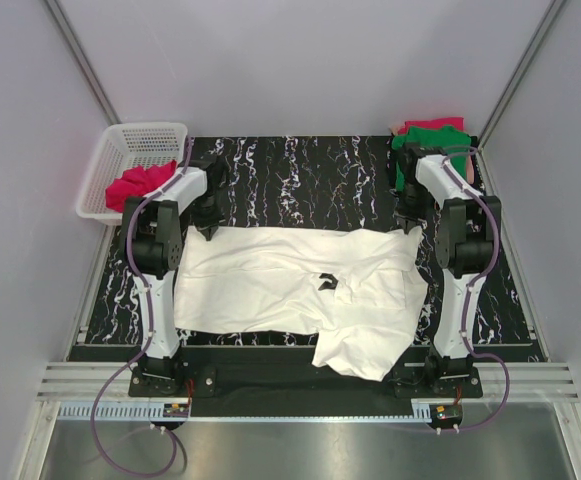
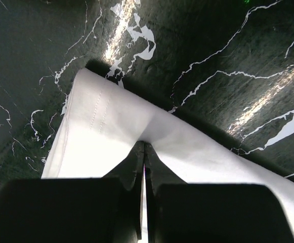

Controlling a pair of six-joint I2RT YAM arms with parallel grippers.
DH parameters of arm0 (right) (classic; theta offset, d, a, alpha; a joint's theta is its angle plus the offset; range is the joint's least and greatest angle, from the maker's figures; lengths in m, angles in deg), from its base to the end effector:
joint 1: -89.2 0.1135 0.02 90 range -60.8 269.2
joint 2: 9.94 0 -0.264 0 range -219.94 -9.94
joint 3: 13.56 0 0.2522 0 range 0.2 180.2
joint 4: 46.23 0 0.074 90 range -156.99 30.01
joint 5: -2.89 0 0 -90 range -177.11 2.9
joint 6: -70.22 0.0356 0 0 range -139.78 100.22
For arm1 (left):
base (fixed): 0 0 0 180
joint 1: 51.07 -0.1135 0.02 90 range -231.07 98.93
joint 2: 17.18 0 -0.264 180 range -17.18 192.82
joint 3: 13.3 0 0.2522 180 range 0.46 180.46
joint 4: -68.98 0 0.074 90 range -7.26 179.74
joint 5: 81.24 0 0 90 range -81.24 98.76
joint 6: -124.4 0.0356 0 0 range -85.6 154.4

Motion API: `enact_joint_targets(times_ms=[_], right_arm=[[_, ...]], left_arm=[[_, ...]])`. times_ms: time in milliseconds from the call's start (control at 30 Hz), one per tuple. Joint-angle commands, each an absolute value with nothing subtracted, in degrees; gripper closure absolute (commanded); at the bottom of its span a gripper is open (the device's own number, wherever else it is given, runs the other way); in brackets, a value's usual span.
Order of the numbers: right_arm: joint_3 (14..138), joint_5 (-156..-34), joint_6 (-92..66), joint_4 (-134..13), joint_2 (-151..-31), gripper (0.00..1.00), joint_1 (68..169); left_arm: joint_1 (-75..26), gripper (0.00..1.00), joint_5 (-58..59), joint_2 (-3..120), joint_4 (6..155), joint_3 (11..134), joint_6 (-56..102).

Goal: Fold and stack the t-shirts
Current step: Fold the tshirt

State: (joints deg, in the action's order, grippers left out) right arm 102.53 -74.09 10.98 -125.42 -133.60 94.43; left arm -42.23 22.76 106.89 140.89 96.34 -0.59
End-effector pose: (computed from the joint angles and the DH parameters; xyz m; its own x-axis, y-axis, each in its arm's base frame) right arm 0.4214 0.0305 0.1915 -0.8933 0.4186 -0.1636 0.4431 0.8813 -0.1644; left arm 0.4154 -0.0559 0.1610 -0.8846 -0.4255 -0.1907 -0.4558 0.8754 0.1612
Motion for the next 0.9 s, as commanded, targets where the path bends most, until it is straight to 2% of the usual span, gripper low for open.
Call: enact_joint_targets(times_ms=[0, 867], right_arm=[[103.91, -70.67, 13.17, -126.70, -135.97, 1.00, 94.12], [121.83, -69.09, 15.81, -133.38, -149.86, 1.00, 89.46]], left_arm=[[-42.81, 1.00, 26.25, 107.44, 139.96, 95.73, -1.37], [-45.45, 1.00, 26.96, 114.21, 146.72, 110.67, -2.69]])
